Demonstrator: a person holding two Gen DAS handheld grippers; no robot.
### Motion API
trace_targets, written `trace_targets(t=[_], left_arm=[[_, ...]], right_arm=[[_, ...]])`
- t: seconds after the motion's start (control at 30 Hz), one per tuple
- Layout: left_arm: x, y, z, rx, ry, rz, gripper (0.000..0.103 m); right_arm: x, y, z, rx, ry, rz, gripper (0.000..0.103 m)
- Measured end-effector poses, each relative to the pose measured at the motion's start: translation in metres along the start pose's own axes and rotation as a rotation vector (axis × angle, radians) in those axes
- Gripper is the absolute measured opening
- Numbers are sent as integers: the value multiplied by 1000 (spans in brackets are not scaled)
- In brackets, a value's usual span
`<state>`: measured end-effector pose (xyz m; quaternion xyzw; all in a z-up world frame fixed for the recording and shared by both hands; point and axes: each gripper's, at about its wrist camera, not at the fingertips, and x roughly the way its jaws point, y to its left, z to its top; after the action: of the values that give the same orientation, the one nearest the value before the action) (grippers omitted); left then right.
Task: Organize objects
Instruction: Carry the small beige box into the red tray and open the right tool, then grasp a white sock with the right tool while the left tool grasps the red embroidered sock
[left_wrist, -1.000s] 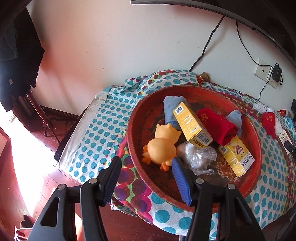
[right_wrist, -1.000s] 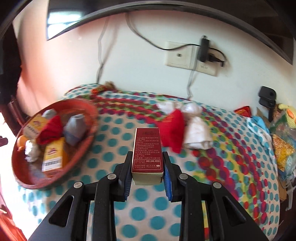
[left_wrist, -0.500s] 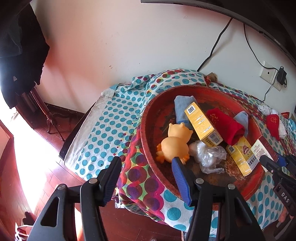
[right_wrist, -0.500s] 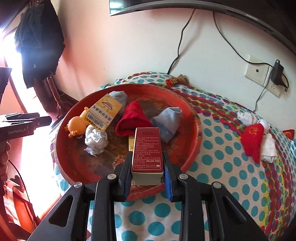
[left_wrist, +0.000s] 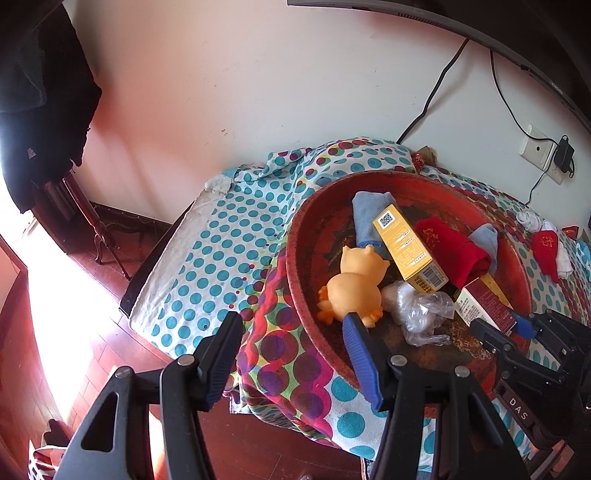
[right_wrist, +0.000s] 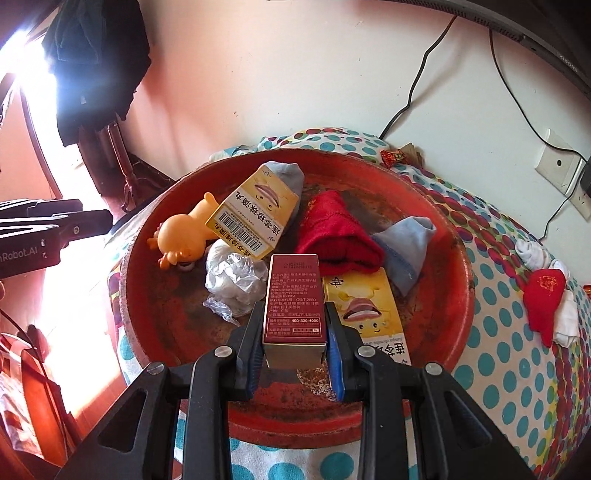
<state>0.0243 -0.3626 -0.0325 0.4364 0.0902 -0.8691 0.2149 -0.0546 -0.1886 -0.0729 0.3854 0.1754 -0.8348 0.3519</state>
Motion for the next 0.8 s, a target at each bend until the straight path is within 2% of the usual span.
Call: trace_targets(t=[0.43,0.5,0.57,0.6,0.8], left_arm=[[5,-3,-2,16,16,9,58],[7,-3,-2,17,19,10,58],[8,-3,-3,19,23,12,58],[9,-4,-3,20,26,13,58],[14,-7,-5,32,39,26,58]], right_arm=[[26,5,0,-21,48,-31,28],[25,6,-1,-24,45,-32,35],[20,6,-2,-29,19,-29,53],[16,6,-2,-29,2,-37,56],[-14,-21,-4,31,-66,-47,59]])
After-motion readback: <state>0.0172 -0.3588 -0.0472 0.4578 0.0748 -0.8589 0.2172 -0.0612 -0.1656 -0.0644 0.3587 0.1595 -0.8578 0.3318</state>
